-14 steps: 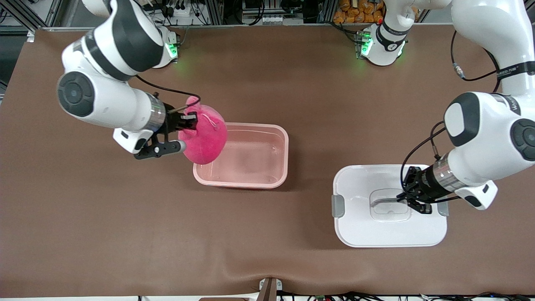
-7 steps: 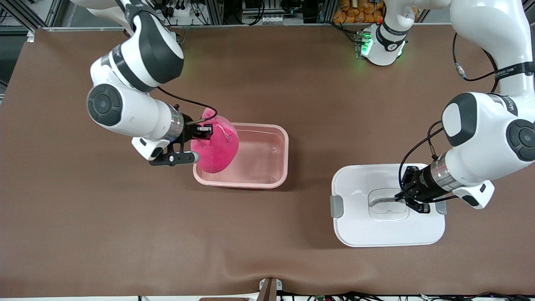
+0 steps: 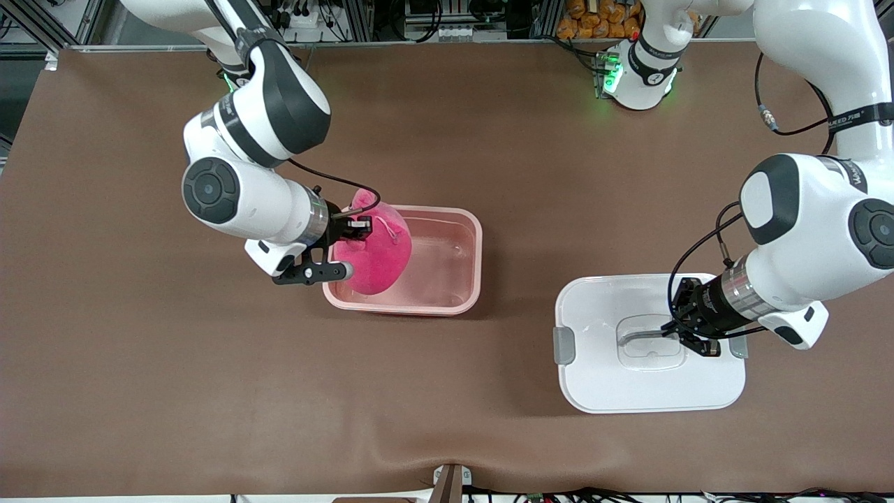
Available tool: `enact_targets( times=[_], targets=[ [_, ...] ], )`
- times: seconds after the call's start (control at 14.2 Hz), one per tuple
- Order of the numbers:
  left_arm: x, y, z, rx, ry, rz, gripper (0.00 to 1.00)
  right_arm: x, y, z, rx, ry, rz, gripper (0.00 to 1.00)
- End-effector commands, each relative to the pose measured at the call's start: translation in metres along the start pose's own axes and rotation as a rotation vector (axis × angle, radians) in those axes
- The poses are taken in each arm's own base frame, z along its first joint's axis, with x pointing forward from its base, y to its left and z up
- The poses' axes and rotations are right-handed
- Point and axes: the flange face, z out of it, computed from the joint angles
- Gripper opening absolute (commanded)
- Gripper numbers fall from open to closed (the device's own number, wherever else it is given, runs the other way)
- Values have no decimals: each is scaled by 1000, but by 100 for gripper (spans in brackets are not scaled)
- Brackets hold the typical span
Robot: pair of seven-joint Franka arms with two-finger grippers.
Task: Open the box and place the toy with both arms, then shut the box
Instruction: 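Lower the pink toy into the box and open the right gripper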
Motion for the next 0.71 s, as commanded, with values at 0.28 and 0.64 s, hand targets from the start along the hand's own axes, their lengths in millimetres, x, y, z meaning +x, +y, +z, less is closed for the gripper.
enact_targets(
  times=[0.28,0.64],
  targets=[
    [-7,-6,-13,-11,-20,-4,0,17,4,30,-16,-40,38,0],
    [-33,-14,-32,-29,-55,8,0,27,11,63,-43,-80,54,0]
  ],
)
